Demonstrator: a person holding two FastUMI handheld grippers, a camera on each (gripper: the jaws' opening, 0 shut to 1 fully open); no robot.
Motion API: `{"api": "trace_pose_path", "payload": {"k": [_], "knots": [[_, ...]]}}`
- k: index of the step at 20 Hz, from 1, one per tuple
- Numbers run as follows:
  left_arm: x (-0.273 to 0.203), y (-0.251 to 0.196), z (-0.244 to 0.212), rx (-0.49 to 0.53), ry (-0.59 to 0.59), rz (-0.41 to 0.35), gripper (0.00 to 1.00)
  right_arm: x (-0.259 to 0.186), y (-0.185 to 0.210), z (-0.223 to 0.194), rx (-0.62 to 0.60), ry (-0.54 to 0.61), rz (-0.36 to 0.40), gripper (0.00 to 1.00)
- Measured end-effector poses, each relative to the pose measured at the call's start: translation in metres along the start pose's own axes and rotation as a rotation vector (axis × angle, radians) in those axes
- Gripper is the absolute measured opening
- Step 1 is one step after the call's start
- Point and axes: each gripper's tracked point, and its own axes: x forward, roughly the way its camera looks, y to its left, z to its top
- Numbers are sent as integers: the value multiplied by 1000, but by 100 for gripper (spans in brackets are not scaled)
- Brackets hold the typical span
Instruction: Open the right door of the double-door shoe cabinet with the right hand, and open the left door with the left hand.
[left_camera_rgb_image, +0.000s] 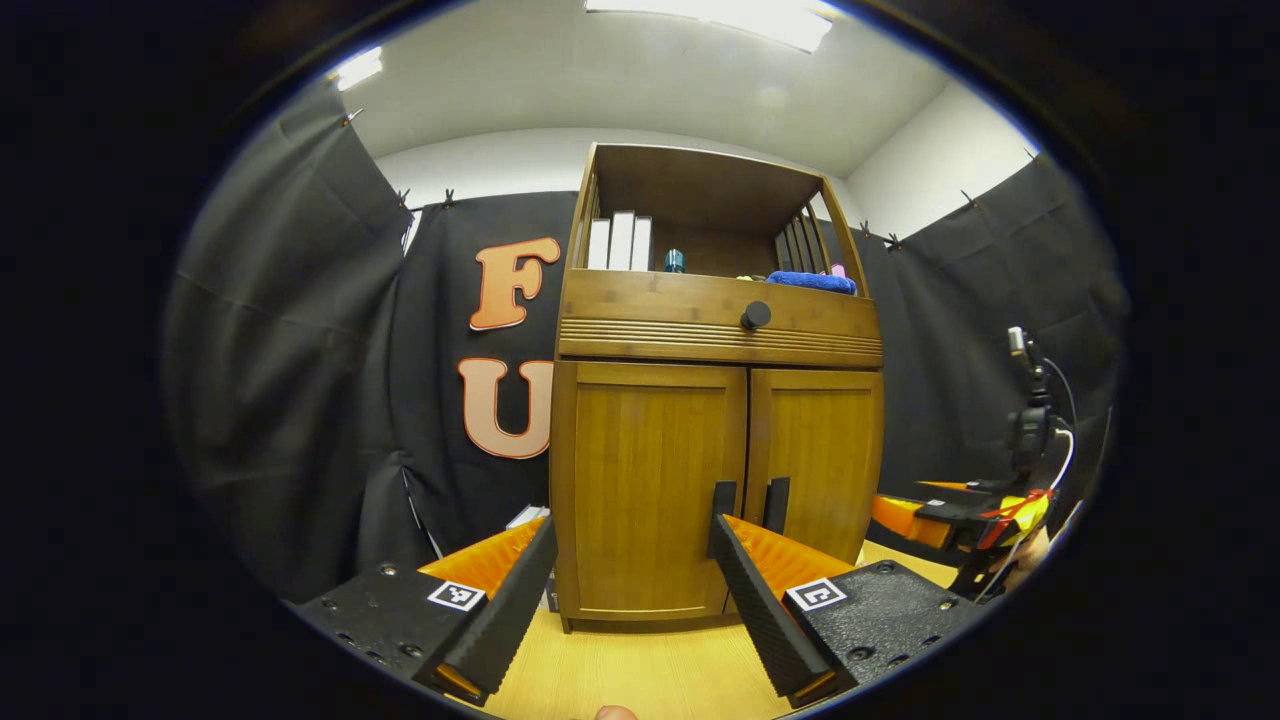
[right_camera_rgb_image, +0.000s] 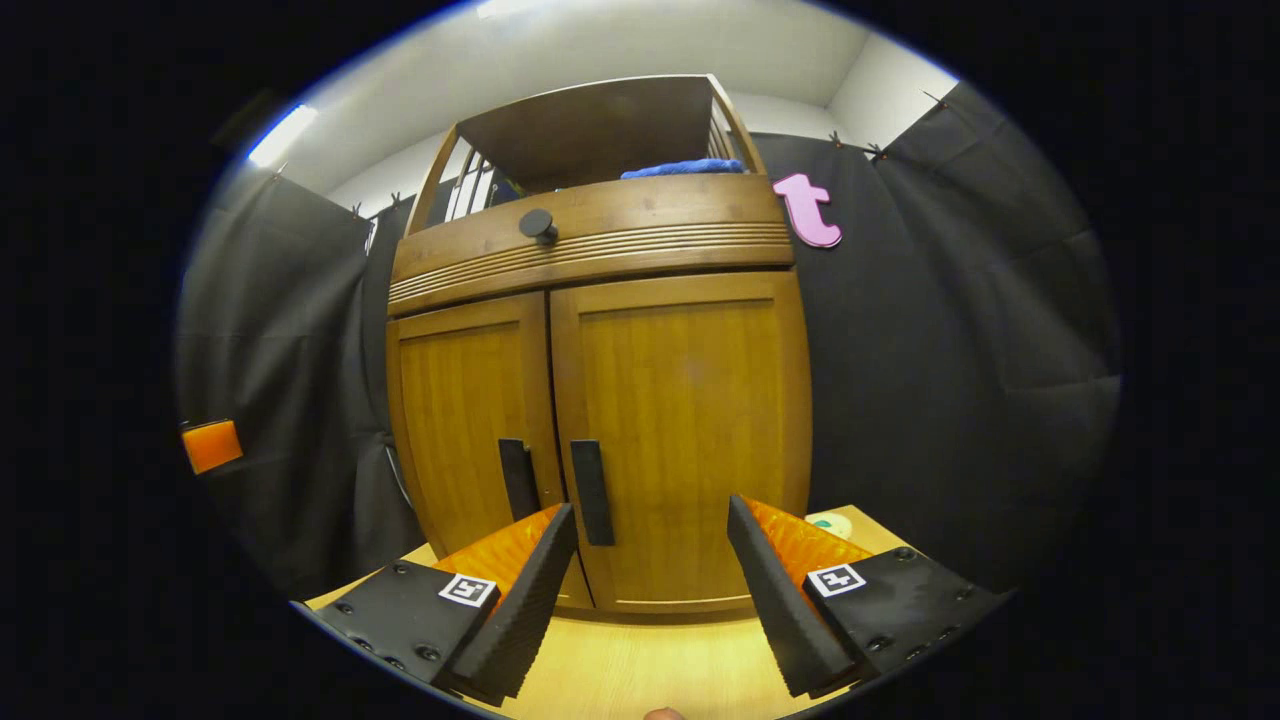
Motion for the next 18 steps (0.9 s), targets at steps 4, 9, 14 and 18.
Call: {"api": "trace_pose_path", "payload": {"k": [4, 9, 14, 18], "knots": [[-4, 4, 3, 10, -13, -1, 94, 34, 23, -12, -21, 19, 25, 98], [-10, 12, 2, 29, -17, 2, 94, 84, 39, -28, -39, 54, 19, 98], [-12, 26, -2, 32, -18, 18, 92, 125, 37, -45, -57, 73, -17, 89], [-10, 36, -11, 25, -6, 31, 92, 143, 39, -59, -72, 74, -34, 89]]}}
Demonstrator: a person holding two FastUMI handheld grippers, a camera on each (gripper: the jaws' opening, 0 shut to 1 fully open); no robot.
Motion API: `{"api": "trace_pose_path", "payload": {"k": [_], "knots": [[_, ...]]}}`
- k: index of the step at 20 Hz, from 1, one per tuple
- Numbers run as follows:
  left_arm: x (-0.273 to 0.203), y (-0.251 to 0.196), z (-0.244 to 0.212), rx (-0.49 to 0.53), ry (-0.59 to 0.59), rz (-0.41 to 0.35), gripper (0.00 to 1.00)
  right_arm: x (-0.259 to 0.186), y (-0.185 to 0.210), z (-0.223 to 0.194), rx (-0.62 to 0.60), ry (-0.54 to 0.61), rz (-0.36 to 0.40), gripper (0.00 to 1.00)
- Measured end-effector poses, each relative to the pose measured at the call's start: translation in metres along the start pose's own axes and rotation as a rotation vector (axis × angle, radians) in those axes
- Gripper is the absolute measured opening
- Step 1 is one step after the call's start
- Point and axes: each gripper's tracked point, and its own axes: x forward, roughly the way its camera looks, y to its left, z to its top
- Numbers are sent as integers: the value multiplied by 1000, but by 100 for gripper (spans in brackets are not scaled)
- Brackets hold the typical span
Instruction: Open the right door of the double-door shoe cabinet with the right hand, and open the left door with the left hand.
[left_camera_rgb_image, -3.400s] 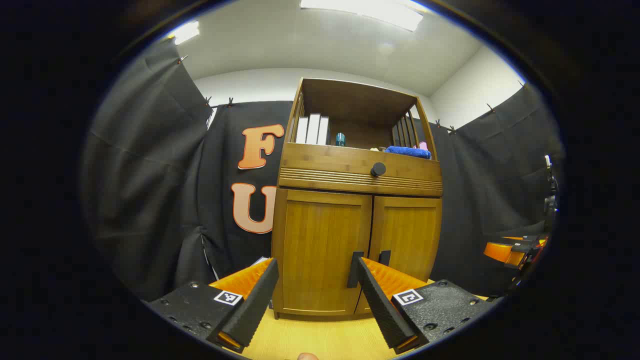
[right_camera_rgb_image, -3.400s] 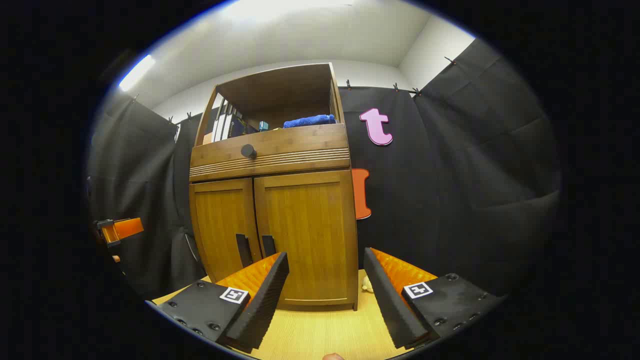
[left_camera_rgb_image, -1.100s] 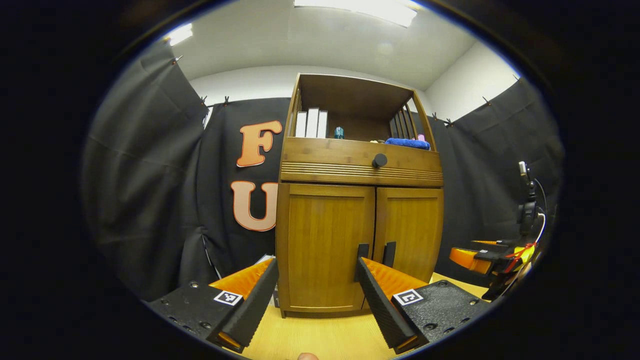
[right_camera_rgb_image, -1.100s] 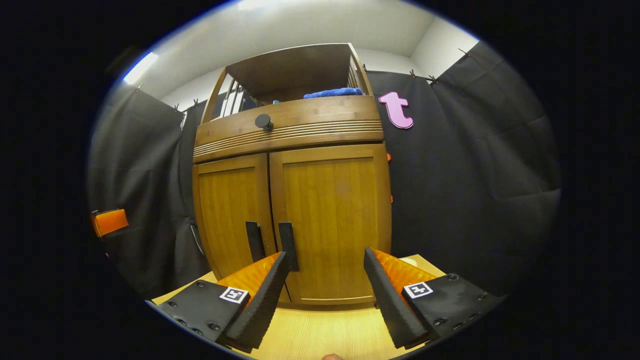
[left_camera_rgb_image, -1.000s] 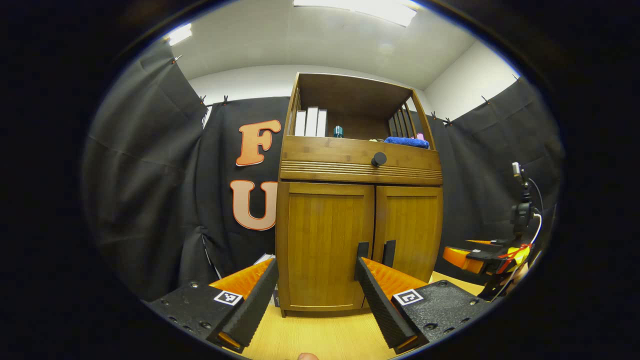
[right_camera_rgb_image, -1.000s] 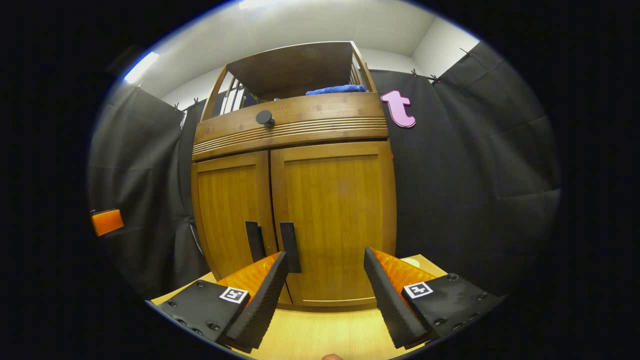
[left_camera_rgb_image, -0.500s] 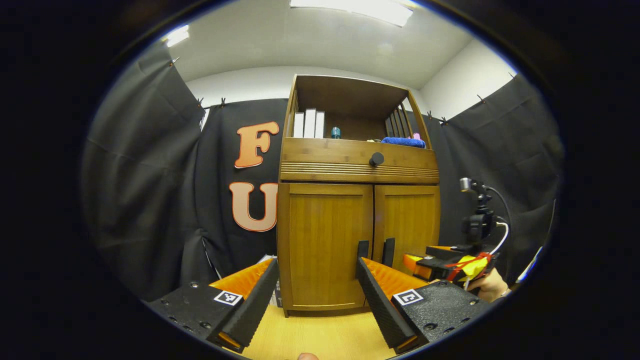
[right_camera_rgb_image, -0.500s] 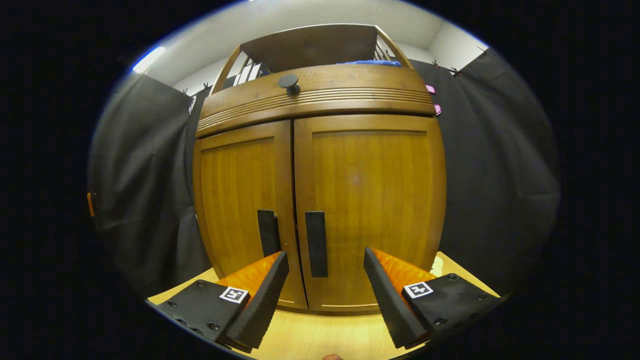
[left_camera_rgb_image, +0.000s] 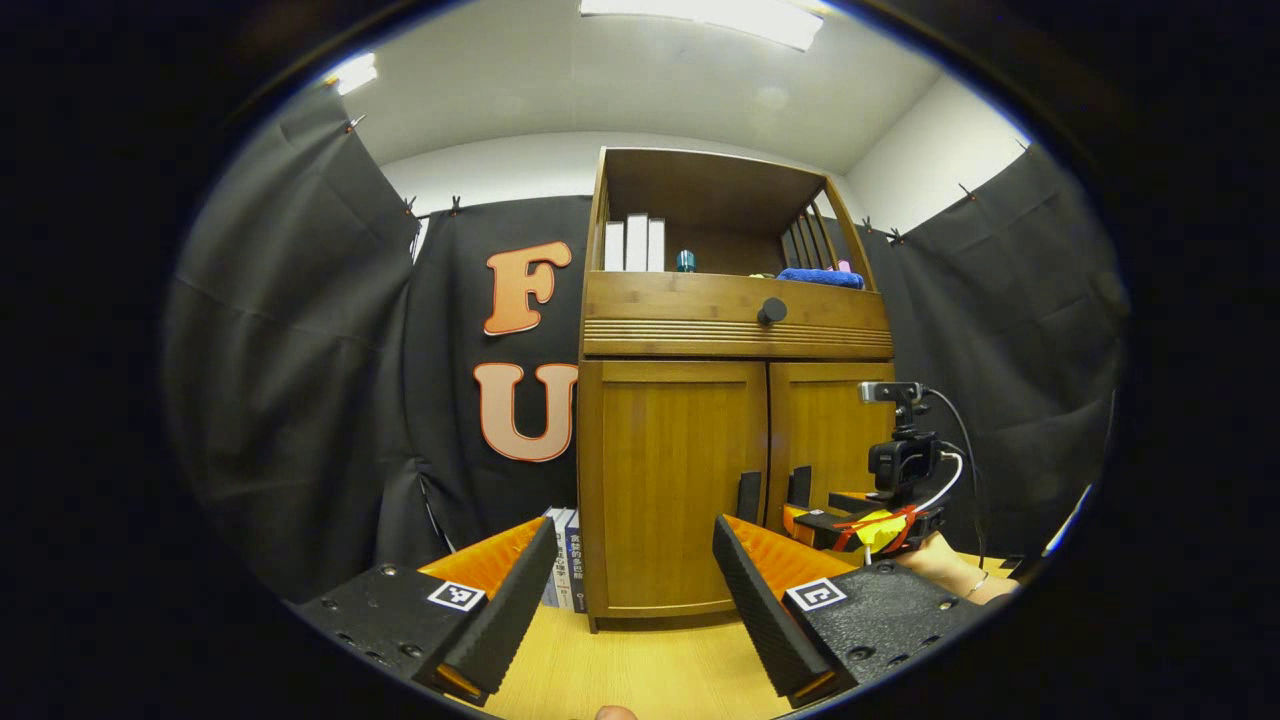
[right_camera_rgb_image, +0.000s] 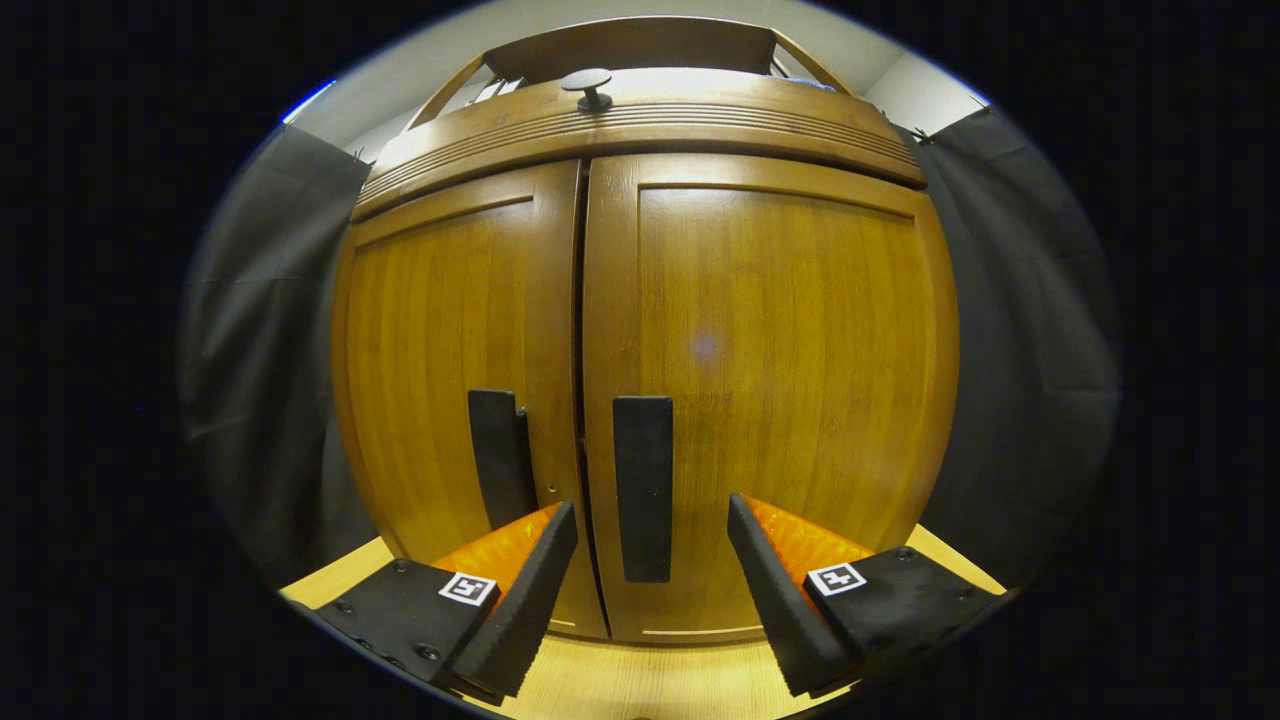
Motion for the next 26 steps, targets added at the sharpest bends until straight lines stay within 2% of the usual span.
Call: {"api": "trace_pose_path", "payload": {"k": [4, 5, 6, 8, 11, 13, 15, 16, 20, 21, 22, 23, 25, 26], "knots": [[3, 3, -9, -15, 16, -10, 92, 20, 1, -2, -1, -2, -6, 89], [4, 6, -11, -14, 18, -6, 94, 23, 0, -3, 1, -4, -8, 89], [6, 9, -12, -15, 18, -1, 97, 25, -2, -3, 1, -4, -14, 85], [8, 14, -16, -20, 23, 7, 94, 28, -1, -2, 3, -8, -11, 78], [11, 16, -23, -27, 38, 10, 92, 32, 2, -3, 7, -1, 7, 56], [12, 15, -23, -33, 41, 5, 97, 32, 0, -2, -5, -3, 1, 39], [12, 15, -22, -34, 37, 6, 94, 33, 1, -1, 0, -2, 5, 41], [12, 15, -21, -34, 36, 7, 97, 32, 1, -2, 2, 0, 7, 41], [7, 15, -21, -33, 40, 15, 97, 32, 0, -3, 16, 3, 5, 43], [5, 17, -22, -34, 40, 21, 97, 32, 0, -2, 11, 7, 3, 28], [3, 18, -22, -36, 41, 26, 97, 30, -1, -2, 5, 11, 2, 28], [2, 19, -22, -39, 42, 30, 97, 27, -1, -2, 2, 16, 2, 33], [-1, 21, -25, -40, 50, 38, 93, 19, -2, -3, -1, 26, 6, 34], [-3, 21, -25, -39, 55, 39, 92, 14, -3, -3, -1, 32, 10, 29]]}}
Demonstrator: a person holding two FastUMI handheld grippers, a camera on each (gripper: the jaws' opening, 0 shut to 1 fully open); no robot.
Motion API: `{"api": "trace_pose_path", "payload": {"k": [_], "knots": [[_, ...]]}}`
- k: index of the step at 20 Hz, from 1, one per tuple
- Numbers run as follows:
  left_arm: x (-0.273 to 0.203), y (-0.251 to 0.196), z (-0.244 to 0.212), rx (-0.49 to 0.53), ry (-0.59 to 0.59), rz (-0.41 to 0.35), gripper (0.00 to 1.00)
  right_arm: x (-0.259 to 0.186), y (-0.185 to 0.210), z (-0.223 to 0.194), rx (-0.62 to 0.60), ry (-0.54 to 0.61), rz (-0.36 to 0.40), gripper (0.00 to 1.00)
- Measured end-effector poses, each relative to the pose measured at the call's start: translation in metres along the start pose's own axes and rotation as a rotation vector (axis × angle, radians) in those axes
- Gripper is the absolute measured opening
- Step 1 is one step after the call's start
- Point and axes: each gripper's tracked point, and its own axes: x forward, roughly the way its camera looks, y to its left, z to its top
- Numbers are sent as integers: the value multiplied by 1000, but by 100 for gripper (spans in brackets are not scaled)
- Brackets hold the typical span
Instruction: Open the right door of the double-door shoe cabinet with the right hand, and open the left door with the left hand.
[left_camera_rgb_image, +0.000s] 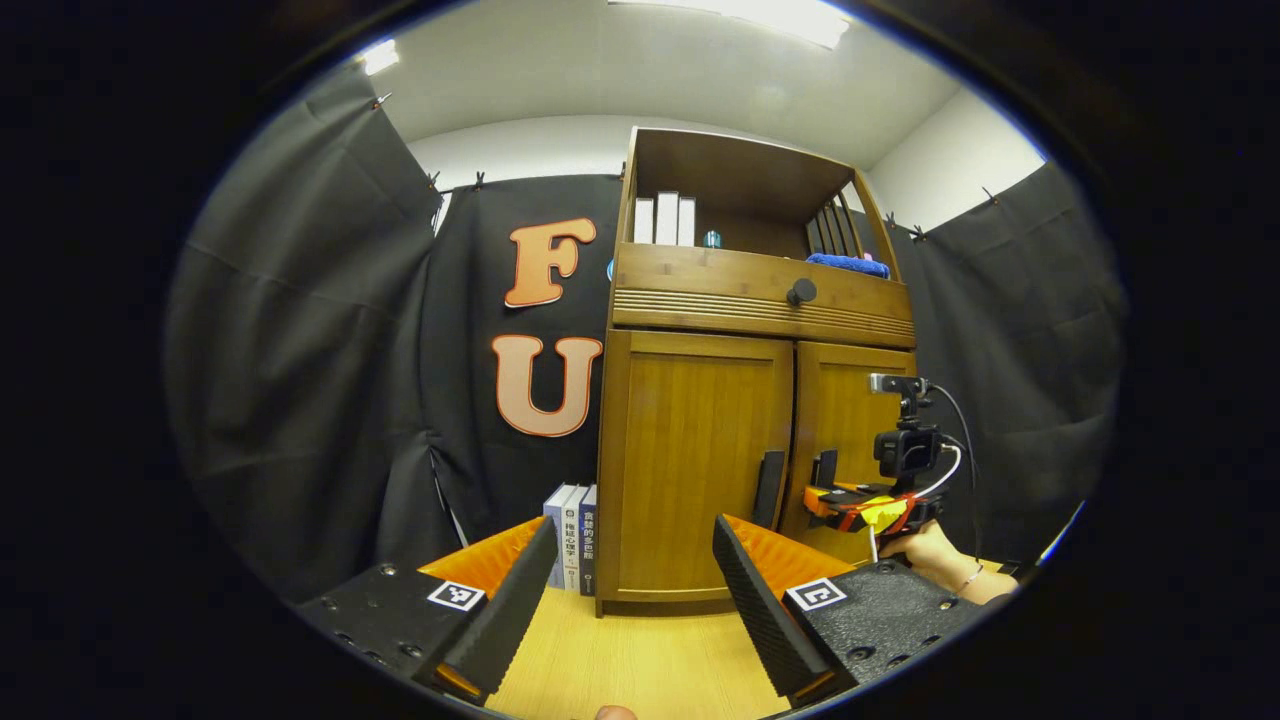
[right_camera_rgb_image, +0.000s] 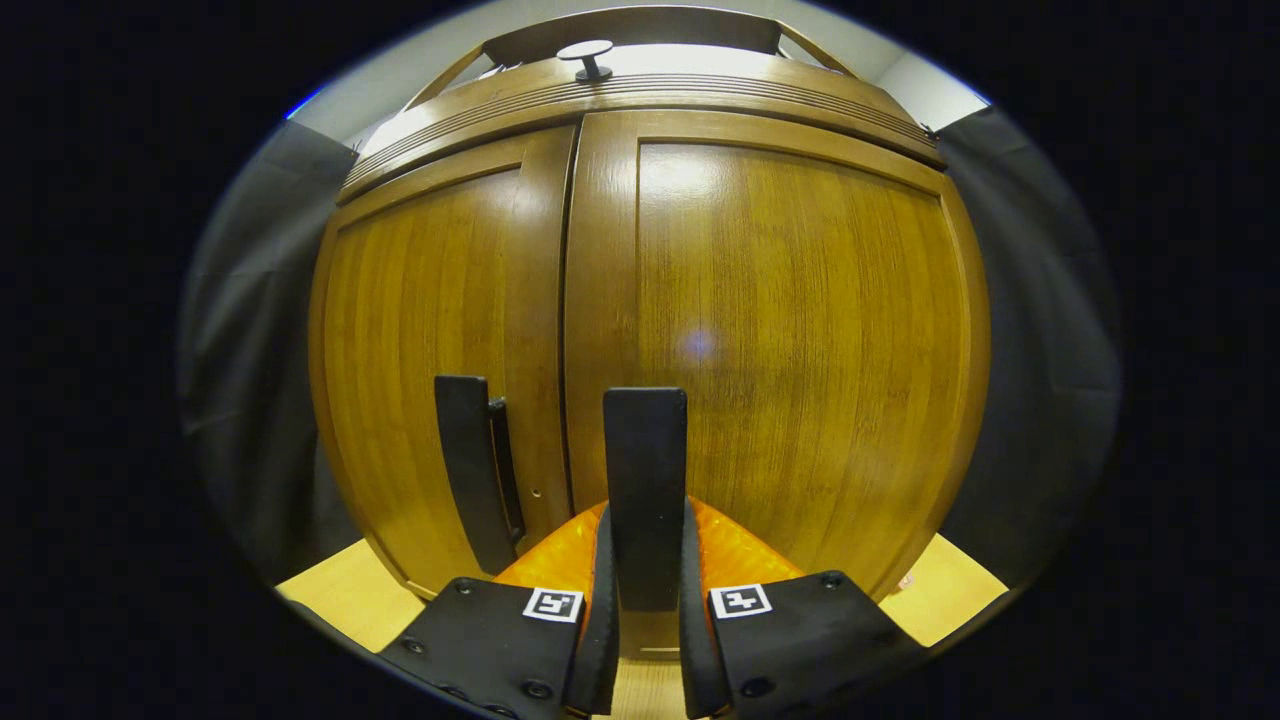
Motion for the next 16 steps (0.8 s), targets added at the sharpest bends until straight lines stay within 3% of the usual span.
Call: {"api": "trace_pose_path", "payload": {"k": [1, 3, 4, 11, 12, 13, 15, 16], "knots": [[-1, -1, 0, 1, 3, 0, 97, -5, 0, -1, 0, 6, 6, 33], [-6, -3, 1, 1, 3, -3, 97, -18, -3, -1, 4, 11, 16, 29], [-8, -4, 2, -1, 2, -4, 94, -23, -4, -1, 4, 10, 22, 33], [-32, -11, 4, 6, 4, 4, 96, -56, -17, 4, 24, -17, 43, 34], [-35, -12, 3, 6, 8, 6, 95, -59, -17, 4, 43, -22, 53, 29], [-38, -12, 3, 7, 9, 8, 94, -62, -18, 4, 57, -25, 61, 33], [-44, -15, 4, 6, 8, 8, 96, -72, -22, 2, 64, -26, 61, 33], [-47, -18, 5, 3, 5, 5, 97, -74, -24, 2, 47, -33, 60, 28]]}}
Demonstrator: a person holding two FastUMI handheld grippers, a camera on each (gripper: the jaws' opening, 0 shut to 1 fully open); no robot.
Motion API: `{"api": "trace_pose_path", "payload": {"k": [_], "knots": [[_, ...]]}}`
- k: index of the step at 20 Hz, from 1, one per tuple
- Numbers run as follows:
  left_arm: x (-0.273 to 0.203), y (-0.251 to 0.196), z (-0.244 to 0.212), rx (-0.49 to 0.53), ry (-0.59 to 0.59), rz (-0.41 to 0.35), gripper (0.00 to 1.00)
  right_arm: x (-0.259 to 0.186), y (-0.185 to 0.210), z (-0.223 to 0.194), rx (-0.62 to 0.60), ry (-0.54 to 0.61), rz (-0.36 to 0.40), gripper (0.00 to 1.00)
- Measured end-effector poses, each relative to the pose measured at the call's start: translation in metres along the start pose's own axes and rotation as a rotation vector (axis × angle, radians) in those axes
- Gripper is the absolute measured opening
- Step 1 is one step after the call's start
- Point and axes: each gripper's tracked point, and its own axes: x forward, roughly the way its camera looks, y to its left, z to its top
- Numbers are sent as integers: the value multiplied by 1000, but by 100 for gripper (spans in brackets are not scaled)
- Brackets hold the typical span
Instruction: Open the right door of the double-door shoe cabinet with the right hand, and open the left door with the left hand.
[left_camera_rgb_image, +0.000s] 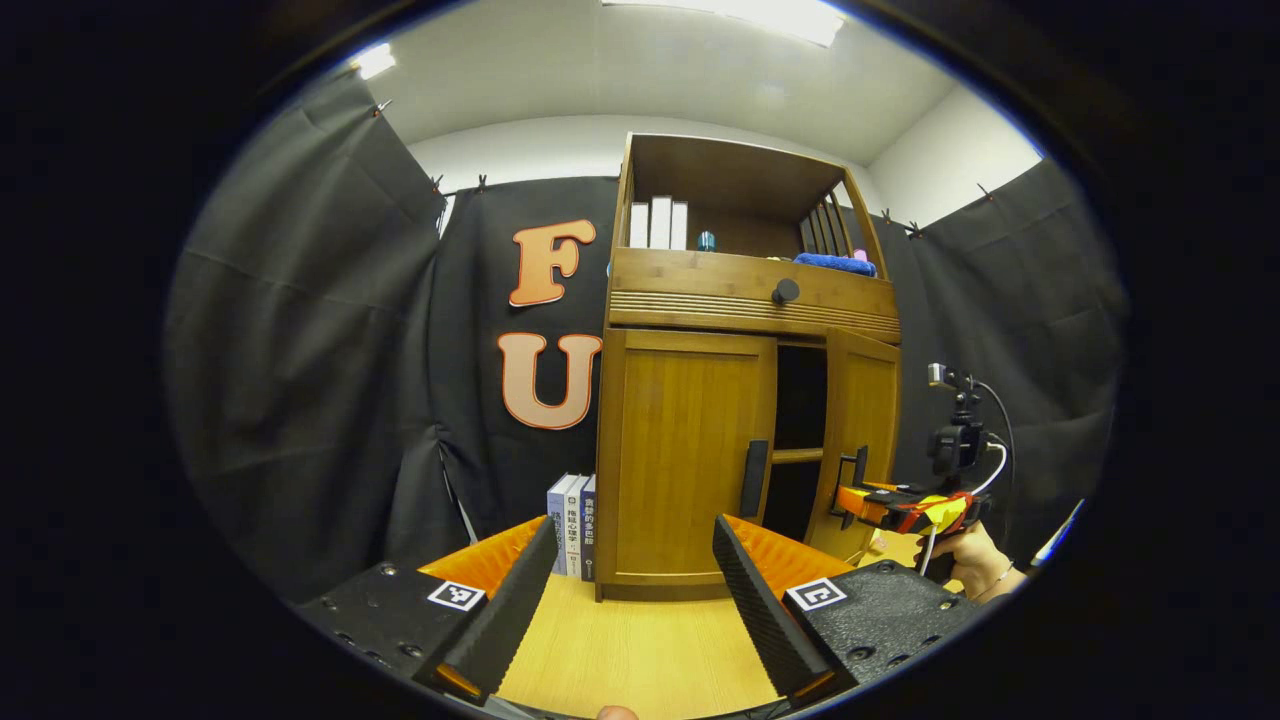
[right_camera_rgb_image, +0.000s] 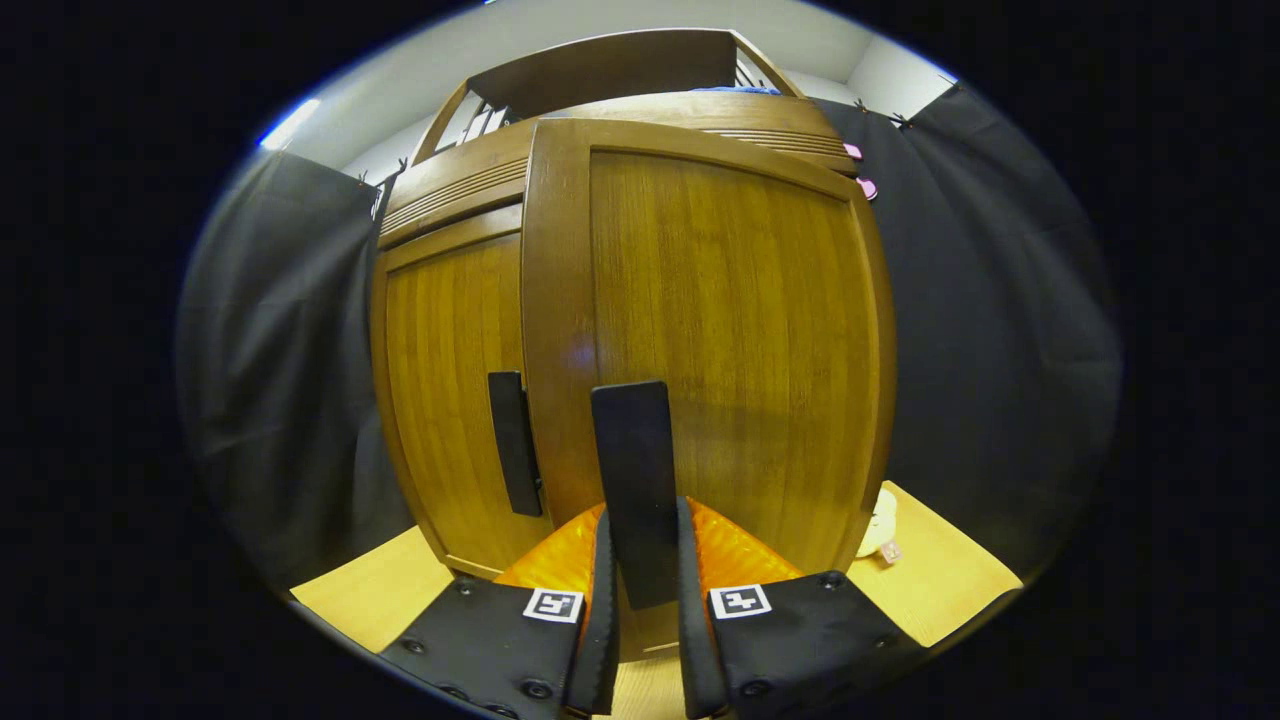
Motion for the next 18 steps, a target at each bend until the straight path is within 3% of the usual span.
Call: {"api": "trace_pose_path", "payload": {"k": [1, 3, 15, 16, 17, 18], "knots": [[-3, -2, 0, -3, -2, -3, 97, -5, -2, 0, -11, 0, -3, 38], [-8, -4, 1, -6, -3, -7, 97, -6, -4, 2, -14, -7, -14, 22], [-21, -18, 3, -36, -20, -30, 97, -43, -33, 4, -26, -4, -57, 29], [-22, -21, 2, -39, -19, -36, 97, -46, -36, 4, -23, -3, -65, 25], [-22, -24, 1, -42, -18, -42, 97, -49, -39, 5, -19, -3, -72, 28], [-22, -27, 1, -44, -18, -47, 97, -51, -41, 5, -20, -3, -78, 21]]}}
